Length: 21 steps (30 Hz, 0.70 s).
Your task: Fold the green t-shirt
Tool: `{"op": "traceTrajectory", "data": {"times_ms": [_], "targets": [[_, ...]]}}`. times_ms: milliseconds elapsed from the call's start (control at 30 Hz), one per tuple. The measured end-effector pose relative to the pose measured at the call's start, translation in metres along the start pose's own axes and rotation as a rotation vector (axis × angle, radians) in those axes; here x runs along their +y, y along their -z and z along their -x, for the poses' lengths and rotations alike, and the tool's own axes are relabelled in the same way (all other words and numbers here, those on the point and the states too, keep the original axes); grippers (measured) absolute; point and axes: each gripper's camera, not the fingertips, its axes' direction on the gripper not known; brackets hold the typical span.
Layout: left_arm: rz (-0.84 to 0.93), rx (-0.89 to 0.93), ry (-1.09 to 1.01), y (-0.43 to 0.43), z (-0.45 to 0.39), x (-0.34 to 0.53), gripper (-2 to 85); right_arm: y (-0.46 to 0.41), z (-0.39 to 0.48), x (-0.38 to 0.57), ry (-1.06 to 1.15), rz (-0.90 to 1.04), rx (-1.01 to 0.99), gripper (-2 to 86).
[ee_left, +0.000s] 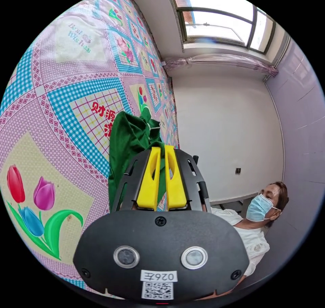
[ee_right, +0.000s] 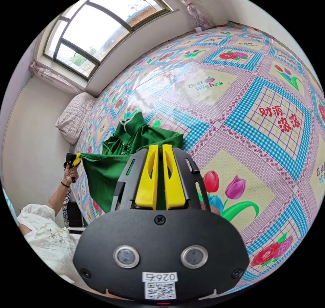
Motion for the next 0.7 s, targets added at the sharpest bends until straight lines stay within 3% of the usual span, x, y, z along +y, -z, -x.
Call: {"op": "traceTrajectory", "data": {"times_ms": [233, 433, 600, 700], "targets": [[0.07, -0.043, 0.085, -0.016, 0.034, -0.066, 0.8, -0.033, -0.035, -0.03, -0.045, 0.117, -0.048, -1.3], [0.044, -0.075, 0.171, -0.001, 0.053, -0.088, 2.1, -0.026, -0.094, -0.015, -0.149, 0.071, -0.393, 0.3], [-0.113, -0.089, 0.136, 0.033, 0.039, -0.093, -0.4, -0.003, -0.095, 0.01, -0.136, -0.034, -0.303, 0.7], [-0.068, -0.123, 0.04, 0.015, 0.012, -0.089, -0.9, 0.008, -0.075, 0.023, -0.076, -0.065, -0.276, -0.1]]}}
